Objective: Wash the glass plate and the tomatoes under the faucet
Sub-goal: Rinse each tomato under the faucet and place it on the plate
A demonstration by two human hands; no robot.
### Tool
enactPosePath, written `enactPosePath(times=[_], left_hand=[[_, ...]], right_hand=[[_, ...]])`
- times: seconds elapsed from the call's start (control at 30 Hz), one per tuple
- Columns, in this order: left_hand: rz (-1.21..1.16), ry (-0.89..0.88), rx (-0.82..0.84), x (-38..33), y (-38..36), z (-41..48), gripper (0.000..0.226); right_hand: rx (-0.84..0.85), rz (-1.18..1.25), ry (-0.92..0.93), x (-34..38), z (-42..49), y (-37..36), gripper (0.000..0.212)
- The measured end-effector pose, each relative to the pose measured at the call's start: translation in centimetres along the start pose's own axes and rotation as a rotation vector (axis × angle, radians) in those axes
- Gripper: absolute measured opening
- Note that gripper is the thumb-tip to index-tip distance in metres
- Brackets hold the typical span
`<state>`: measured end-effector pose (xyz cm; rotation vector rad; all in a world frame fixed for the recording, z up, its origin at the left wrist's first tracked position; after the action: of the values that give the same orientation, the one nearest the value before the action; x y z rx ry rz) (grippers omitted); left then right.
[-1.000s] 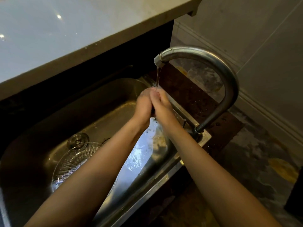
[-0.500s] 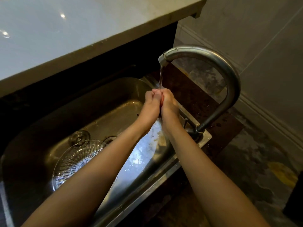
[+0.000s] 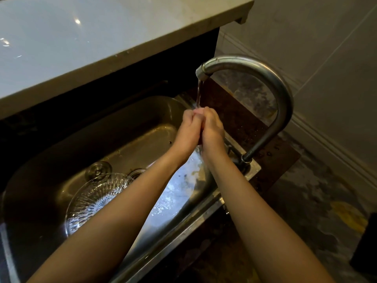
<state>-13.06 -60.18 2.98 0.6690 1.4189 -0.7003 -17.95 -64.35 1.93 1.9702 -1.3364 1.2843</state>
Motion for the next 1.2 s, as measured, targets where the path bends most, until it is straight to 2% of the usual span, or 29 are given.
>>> enactPosePath(times=[0.07, 0.17, 0.23, 0.33, 0.4, 0.47, 0.57, 0.67, 0.73, 0.8, 0.87, 0.93, 1.0, 1.1, 1.2], left_hand=[[-0.048, 0.039, 0.023, 0.4, -0.1, -0.2, 0.012], [-0.081, 0.058, 0.026, 0.6, 0.0, -0.3, 0.008], [-0.104, 0.047, -0.012, 0.7, 0.1, -0.3, 0.014], [-0.091, 0.041, -0.161, 0.4, 0.7, 0.0, 0.025], [-0.168, 0.112, -0.232, 0.3, 1.2, 0.4, 0.037], [-0.225, 0.191, -0.239, 0.3, 1.2, 0.6, 0.039], [-0.336, 0.336, -0.215, 0.7, 0.9, 0.8, 0.033], [-0.578, 0.421, -0.123, 0.7, 0.2, 0.9, 0.029], [-0.574, 0.356, -0.046, 0.7, 0.2, 1.1, 0.023], [-0.514, 0.246, 0.029, 0.8, 0.1, 1.0, 0.022], [-0.385, 0.162, 0.093, 1.1, 0.3, 0.9, 0.024], [-0.246, 0.12, 0.116, 1.2, 0.5, 0.6, 0.031], [-0.2, 0.147, 0.045, 1.1, 0.7, 0.7, 0.039], [-0.263, 0.272, -0.195, 0.9, 1.6, 1.0, 0.037], [-0.478, 0.369, -0.181, 0.5, 1.3, 1.2, 0.033]], right_hand=[[-0.056, 0.029, -0.095, 0.1, 0.2, 0.2, 0.024], [0.029, 0.019, -0.093, 0.1, 0.1, 0.2, 0.028], [0.103, 0.002, -0.029, 0.3, -0.4, 0.2, 0.029], [0.228, -0.157, 0.124, 0.6, -1.3, -0.4, 0.028], [0.296, -0.254, 0.198, 0.5, -1.7, -0.5, 0.023], [0.335, -0.308, 0.243, 0.5, -1.8, -0.3, 0.027], [0.325, -0.442, 0.284, 0.7, -1.8, 0.5, 0.043], [0.186, -0.619, 0.376, 0.7, -1.6, 1.6, 0.046], [0.124, -0.577, 0.377, 0.6, -1.6, 2.2, 0.043], [0.119, -0.414, 0.31, 0.8, -1.6, 2.5, 0.039], [0.084, -0.302, 0.242, 1.4, -1.5, 2.3, 0.034], [0.038, -0.297, 0.143, 2.0, -1.1, 1.9, 0.028], [0.093, -0.353, 0.103, 2.1, -1.1, 1.2, 0.024], [0.29, -0.477, 0.23, 1.6, -1.6, 0.6, 0.035], [0.282, -0.434, 0.254, 1.2, -1.1, 1.0, 0.045]])
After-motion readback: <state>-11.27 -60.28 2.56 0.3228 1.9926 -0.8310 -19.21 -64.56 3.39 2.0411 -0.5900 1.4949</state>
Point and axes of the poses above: each hand's wrist, its own z-axis towards the middle knuckle, its own y-axis out of the back of the hand, x = y × z, the point moved 4 cm from there along z, towards the middle knuckle, and after that the axes turned 11 degrees about -y, right-handed, at the moved point
